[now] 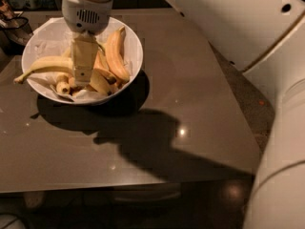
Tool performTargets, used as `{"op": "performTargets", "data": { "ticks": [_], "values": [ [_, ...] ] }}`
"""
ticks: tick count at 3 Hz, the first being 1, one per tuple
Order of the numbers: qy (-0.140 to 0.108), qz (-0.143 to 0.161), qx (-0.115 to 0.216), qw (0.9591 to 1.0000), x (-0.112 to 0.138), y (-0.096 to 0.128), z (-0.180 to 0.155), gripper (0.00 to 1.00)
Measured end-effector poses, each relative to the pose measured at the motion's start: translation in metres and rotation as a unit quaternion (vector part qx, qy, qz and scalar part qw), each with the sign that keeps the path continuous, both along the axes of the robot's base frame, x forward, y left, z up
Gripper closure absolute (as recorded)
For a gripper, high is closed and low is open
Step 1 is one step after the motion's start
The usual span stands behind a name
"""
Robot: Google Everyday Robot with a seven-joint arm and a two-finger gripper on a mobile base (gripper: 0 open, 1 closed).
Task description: Pick banana from white bowl
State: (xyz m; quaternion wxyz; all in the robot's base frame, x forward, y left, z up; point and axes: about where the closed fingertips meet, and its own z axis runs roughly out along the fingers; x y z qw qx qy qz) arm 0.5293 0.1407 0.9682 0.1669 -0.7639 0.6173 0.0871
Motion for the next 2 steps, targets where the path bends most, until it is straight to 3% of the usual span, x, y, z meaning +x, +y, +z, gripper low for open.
{"op": "performTargets", "data": {
  "ticks": [2],
  "values": [
    [0.031,0.013,-0.003,0.9994,0.008,0.026,-0.016,0.25]
  ]
}}
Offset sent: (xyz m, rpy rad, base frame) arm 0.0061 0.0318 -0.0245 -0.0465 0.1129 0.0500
